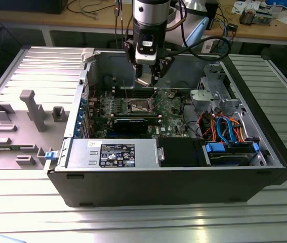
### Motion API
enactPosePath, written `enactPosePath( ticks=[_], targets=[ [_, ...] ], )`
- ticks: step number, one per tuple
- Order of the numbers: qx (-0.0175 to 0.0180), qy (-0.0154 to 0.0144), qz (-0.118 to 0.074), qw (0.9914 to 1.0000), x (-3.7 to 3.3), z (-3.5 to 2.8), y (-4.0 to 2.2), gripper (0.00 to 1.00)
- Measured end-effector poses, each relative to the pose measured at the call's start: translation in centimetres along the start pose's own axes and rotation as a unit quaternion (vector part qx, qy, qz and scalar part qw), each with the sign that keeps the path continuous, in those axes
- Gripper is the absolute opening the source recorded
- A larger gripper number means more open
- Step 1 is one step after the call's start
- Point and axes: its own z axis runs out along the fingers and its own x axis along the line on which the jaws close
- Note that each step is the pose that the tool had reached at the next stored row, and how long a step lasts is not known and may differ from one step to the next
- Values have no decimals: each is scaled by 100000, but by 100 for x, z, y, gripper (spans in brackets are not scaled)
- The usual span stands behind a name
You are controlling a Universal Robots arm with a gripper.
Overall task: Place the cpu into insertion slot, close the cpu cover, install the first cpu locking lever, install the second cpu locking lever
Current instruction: 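Place the cpu into insertion slot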
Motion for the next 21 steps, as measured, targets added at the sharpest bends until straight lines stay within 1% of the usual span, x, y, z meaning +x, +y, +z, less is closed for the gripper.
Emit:
enactPosePath(
  ticks=[21],
  targets=[
    [-36,-189,2185,99976,0,10,-1,55]
  ],
)
